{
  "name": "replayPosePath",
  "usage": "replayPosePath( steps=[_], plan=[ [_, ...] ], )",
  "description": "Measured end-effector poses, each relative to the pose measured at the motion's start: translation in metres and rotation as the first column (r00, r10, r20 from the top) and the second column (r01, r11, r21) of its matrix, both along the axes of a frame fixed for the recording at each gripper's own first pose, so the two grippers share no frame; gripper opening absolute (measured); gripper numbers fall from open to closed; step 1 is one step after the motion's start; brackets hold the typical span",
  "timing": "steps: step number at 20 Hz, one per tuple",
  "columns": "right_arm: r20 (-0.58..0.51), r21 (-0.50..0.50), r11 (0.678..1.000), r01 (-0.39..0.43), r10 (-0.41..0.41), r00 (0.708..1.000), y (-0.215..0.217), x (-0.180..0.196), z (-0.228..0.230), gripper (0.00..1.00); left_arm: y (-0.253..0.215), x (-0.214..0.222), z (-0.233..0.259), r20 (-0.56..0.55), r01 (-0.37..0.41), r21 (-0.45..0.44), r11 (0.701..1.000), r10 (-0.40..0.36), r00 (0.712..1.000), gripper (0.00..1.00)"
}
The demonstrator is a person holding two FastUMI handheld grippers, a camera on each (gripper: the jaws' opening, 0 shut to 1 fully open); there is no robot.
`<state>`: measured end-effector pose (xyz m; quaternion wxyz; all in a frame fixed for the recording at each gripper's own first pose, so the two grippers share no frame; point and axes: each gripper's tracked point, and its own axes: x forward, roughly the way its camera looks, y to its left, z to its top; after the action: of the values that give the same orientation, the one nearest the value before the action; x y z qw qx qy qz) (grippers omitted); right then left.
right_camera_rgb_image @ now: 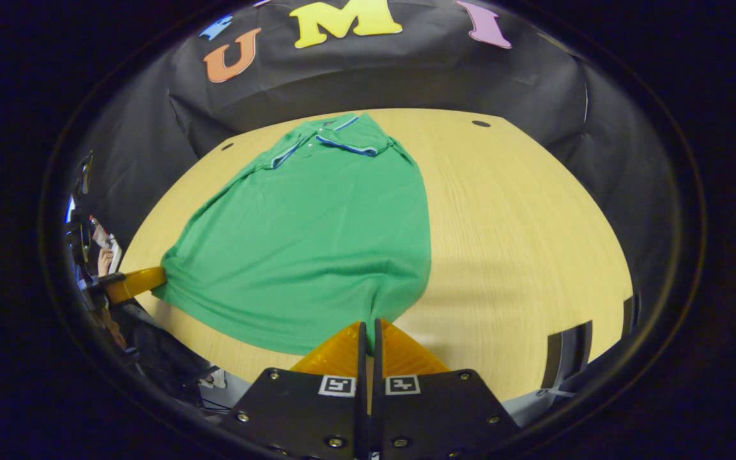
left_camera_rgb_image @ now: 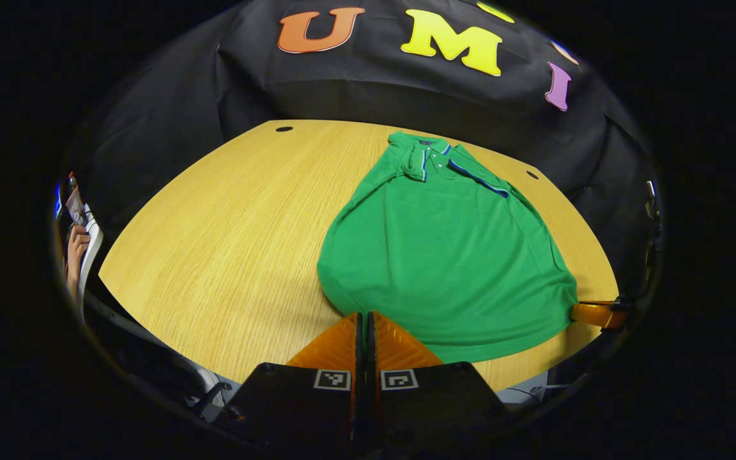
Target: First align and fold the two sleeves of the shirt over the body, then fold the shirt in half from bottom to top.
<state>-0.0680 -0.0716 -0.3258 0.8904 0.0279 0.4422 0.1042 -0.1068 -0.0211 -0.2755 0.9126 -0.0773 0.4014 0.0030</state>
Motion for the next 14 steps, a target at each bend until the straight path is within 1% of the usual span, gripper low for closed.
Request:
replayPosePath(
  steps=[7, 14],
  plan=[
    [0.05, 0.015, 1.0, 0.01, -0.011, 0.999, 0.004, 0.04, 0.029, 0.03, 0.003, 0.03, 0.02, 0.01, 0.001, -0.033, 0.999, 0.0, 1.0, 0.04],
    [0.085, 0.026, 1.0, 0.015, -0.018, 0.996, 0.01, 0.088, 0.051, 0.02, 0.003, 0.081, 0.039, 0.035, 0.005, -0.041, 0.999, -0.004, 0.999, 0.03]
  ],
)
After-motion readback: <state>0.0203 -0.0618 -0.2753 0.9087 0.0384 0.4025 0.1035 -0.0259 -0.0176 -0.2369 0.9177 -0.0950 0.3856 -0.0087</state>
